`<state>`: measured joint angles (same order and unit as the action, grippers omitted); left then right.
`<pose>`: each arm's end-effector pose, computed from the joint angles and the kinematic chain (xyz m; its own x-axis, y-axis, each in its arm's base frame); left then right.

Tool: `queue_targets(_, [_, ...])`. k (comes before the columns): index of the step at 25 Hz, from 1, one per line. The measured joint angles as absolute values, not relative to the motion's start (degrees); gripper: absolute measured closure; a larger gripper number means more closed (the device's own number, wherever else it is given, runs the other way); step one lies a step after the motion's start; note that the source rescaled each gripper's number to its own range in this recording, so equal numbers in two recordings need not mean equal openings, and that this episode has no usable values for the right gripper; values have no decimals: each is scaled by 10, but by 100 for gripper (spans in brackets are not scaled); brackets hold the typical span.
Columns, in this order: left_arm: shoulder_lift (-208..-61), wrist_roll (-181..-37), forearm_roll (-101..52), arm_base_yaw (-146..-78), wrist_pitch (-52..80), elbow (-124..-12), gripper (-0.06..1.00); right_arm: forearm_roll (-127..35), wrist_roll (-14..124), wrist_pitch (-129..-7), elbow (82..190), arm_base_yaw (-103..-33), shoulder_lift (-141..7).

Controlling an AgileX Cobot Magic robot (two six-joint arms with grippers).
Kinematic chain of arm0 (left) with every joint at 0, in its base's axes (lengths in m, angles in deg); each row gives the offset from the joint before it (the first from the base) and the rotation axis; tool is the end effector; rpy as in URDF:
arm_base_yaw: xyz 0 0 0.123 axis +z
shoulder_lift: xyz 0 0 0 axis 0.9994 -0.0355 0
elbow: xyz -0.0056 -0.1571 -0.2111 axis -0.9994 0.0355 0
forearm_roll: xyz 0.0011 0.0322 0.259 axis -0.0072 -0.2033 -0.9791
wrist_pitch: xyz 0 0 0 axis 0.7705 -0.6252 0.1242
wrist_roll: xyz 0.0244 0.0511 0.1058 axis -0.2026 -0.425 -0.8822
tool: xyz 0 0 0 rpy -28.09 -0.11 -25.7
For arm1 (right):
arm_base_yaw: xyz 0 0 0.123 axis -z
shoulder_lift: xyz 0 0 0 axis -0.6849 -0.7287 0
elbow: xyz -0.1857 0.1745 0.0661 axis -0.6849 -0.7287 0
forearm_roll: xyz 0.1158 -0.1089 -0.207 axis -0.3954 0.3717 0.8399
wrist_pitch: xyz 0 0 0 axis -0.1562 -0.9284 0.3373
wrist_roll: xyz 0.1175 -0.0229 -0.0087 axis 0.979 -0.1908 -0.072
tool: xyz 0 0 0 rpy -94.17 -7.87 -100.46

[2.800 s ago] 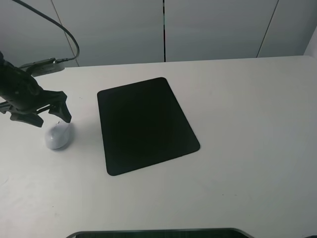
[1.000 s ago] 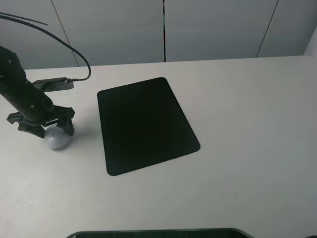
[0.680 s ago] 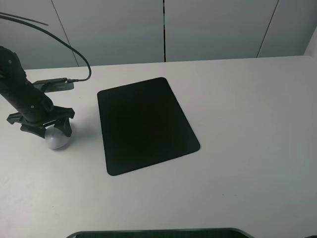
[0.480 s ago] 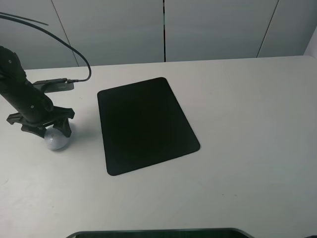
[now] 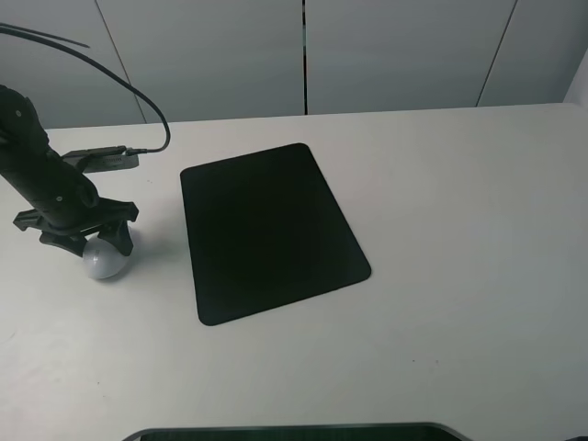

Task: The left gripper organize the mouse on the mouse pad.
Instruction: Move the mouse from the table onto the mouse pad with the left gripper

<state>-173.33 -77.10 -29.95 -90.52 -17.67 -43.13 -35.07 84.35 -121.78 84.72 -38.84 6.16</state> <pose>0.3135 -0.0232 0.0396 -0.9988 -0.0265 -0.0422 -0.0230 0.9965 -0.0805 0.0480 -0.0100 0.2649 -0.4752 0.1185 -0.8718 0.1611 0.9858 0.0462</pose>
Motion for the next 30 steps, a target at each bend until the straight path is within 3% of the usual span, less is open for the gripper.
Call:
queue_targets(14, [-1700,-656,-299,-938,-208,-494,91,-351,843,-1218,847,-388,62])
queue_targets(30, [-1698,-629,-245,-1062,-223,-587,91,-351,843,-1218,847,-388,62])
